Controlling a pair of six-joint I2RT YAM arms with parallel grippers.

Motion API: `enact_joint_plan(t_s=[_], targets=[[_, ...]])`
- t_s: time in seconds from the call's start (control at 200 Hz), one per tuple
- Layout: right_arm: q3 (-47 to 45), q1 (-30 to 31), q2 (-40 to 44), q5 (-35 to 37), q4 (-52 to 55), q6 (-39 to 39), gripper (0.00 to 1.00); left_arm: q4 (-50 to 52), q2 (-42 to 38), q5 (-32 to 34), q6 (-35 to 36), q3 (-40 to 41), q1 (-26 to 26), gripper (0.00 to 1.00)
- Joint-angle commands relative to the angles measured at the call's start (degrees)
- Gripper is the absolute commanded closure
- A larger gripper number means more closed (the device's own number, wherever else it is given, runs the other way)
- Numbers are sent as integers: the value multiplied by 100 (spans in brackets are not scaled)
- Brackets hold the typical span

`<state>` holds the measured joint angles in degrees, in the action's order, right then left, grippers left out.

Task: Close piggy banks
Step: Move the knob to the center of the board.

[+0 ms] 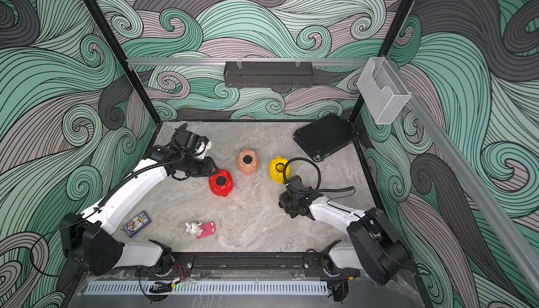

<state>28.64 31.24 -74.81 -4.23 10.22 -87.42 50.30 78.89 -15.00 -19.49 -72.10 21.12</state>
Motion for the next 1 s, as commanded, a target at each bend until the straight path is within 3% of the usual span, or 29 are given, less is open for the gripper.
enact_joint_plan(t_s=[0.0, 0.37, 0.996], targets=[[-59, -360, 183, 40, 1116, 514, 79, 66, 80, -124, -14, -101, -45, 65], [112, -1167, 221, -120, 1948, 1467, 83, 64, 117, -73, 11, -77, -47, 65], [902, -1231, -1120, -282, 2590, 2123, 88, 67, 111, -11, -126, -119, -56, 65]])
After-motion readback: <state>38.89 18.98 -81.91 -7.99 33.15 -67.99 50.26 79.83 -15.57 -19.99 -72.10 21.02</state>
